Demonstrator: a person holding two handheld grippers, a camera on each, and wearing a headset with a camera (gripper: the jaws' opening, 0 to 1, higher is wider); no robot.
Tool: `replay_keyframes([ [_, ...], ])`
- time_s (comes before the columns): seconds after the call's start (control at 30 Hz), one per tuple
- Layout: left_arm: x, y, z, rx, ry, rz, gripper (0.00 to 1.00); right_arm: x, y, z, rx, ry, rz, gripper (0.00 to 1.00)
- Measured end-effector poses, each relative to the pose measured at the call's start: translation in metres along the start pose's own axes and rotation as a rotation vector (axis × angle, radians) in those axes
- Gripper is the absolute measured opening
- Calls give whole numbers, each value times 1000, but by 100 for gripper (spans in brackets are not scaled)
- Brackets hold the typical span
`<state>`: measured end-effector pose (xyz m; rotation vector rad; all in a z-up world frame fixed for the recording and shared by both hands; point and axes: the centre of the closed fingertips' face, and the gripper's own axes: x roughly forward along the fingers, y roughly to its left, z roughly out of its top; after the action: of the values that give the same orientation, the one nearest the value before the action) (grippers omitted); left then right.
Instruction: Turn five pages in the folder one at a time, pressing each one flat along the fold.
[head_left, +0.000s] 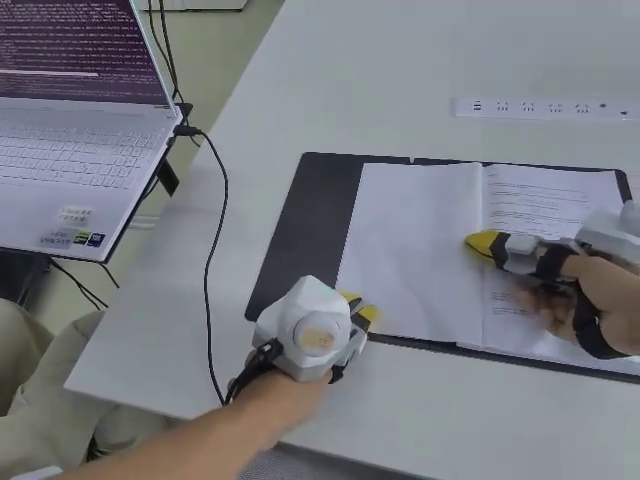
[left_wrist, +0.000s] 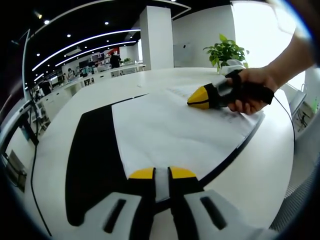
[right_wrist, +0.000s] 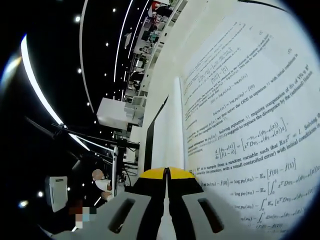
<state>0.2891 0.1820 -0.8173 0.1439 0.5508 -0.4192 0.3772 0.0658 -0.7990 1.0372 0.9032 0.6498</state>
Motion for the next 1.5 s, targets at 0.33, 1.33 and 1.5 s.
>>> replay_keyframes([
  [0.33, 1, 0, -1, 2, -4, 0, 8, -9, -4, -15, 5, 20, 3, 0],
  [1.33, 2, 0, -2, 9, -3, 6, 8, -44, 3, -85, 31, 159, 52, 0],
  [1.5, 2, 0, -2, 9, -3, 7, 8, -49, 2, -91, 34, 172, 58, 0],
])
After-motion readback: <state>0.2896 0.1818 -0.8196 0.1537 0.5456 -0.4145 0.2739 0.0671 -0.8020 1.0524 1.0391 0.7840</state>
